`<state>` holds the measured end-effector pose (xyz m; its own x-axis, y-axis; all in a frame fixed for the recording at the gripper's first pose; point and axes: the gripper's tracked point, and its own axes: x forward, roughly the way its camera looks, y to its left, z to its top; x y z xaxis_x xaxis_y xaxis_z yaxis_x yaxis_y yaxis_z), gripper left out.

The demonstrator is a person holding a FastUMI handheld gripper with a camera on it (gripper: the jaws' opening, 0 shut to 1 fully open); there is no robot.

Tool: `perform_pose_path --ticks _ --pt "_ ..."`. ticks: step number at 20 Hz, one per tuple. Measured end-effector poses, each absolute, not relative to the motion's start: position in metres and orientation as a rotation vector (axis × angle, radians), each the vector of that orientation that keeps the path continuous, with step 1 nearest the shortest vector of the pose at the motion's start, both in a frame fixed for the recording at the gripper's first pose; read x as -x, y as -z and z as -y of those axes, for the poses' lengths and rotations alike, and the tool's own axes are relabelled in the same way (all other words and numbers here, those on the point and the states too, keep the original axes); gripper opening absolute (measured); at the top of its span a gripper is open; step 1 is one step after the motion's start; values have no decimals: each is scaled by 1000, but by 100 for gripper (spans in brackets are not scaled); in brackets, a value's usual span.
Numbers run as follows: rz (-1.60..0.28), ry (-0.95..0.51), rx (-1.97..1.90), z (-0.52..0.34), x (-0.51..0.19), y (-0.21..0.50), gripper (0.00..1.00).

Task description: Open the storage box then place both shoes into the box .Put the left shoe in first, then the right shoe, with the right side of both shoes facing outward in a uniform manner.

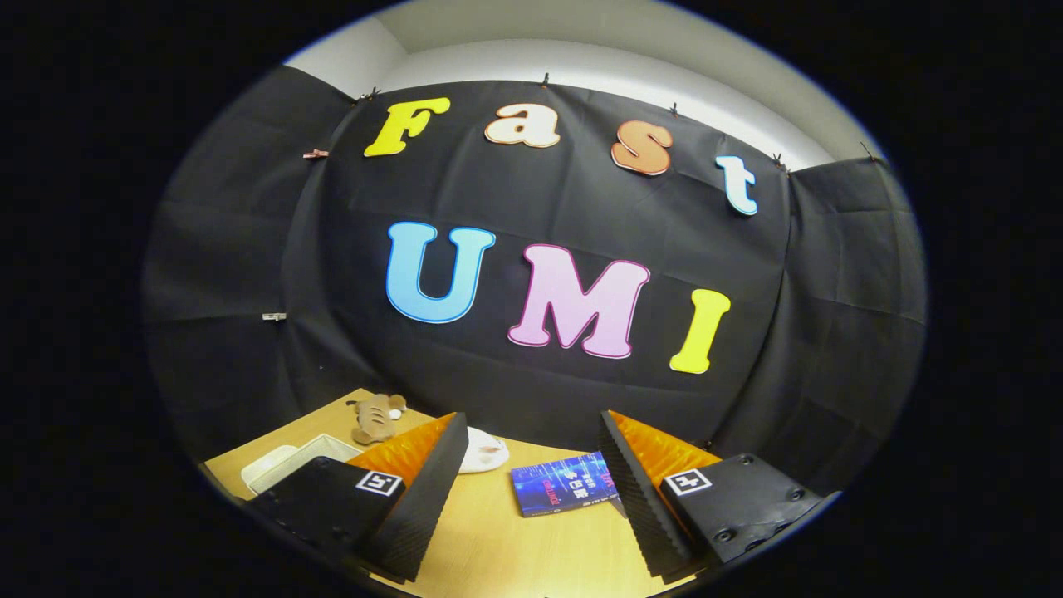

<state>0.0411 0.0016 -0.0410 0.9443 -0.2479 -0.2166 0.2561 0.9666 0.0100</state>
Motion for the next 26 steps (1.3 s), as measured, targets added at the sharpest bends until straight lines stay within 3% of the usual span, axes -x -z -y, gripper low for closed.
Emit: perform_pose_path --ticks 11,26 --pt "-217 360 -74 40 25 61 98" --pt "-242 336 -60 31 24 67 98"
